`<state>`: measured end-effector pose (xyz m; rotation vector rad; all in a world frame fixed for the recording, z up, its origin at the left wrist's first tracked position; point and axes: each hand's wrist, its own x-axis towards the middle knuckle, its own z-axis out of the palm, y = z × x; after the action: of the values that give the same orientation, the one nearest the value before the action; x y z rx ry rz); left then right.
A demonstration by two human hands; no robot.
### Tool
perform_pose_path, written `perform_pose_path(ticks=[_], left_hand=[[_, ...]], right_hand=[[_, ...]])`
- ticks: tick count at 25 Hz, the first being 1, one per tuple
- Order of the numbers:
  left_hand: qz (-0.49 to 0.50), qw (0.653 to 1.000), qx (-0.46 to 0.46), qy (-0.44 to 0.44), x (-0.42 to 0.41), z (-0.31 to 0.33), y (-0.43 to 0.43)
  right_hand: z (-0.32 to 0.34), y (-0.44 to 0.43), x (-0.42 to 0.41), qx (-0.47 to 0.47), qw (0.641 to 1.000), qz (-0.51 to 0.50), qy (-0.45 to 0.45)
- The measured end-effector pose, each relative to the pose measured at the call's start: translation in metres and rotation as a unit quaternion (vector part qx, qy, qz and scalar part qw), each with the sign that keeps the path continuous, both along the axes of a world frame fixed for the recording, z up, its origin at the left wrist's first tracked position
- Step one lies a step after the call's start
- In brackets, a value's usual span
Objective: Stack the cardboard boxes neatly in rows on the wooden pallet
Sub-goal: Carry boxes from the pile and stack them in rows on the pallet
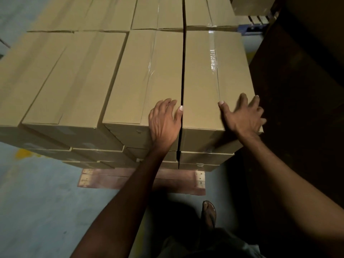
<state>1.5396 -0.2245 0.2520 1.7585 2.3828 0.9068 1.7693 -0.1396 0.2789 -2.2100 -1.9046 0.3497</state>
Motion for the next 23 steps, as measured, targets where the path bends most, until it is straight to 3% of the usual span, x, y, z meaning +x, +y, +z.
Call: perform_pose_path(ticks=[4, 8, 11, 14, 16, 17, 19, 21, 23], left_hand=[[-0.035, 0.996, -0.079, -0.009, 0.013, 0.009, 0.005], [-0.113, 0.985, -0.100, -0.080, 0.014, 0.021, 0.003], [-0.202, 0.968, -0.147, -0.005, -0.003, 0.020, -0.008], [-0.241, 0.948, -0.157, 0.133, -0.012, 0.016, -0.013], [-0.228, 0.950, -0.133, 0.169, -0.009, 0.010, -0.016], [-0.219, 0.952, -0.115, 0.182, -0.006, 0.005, -0.017], [-0.205, 0.949, -0.073, 0.230, 0.000, -0.007, -0.021], [-0.207, 0.939, -0.026, 0.273, 0.009, -0.017, -0.023], [-0.214, 0.933, 0.012, 0.290, 0.018, -0.022, -0.017]], right_hand=[[-0.002, 0.001, -0.005, 0.003, 0.999, 0.002, -0.042], [-0.004, 0.003, 0.018, -0.007, 0.999, 0.031, -0.022], [-0.007, -0.006, 0.023, 0.034, 0.998, 0.059, 0.017], [-0.016, -0.038, 0.017, 0.171, 0.967, -0.057, 0.179], [-0.034, -0.065, 0.018, 0.217, 0.880, -0.253, 0.339], [-0.053, -0.074, 0.022, 0.178, 0.833, -0.352, 0.388], [-0.106, -0.093, 0.032, 0.012, 0.785, -0.459, 0.417], [-0.154, -0.111, 0.034, -0.124, 0.787, -0.417, 0.437], [-0.187, -0.113, 0.036, -0.176, 0.793, -0.362, 0.457]])
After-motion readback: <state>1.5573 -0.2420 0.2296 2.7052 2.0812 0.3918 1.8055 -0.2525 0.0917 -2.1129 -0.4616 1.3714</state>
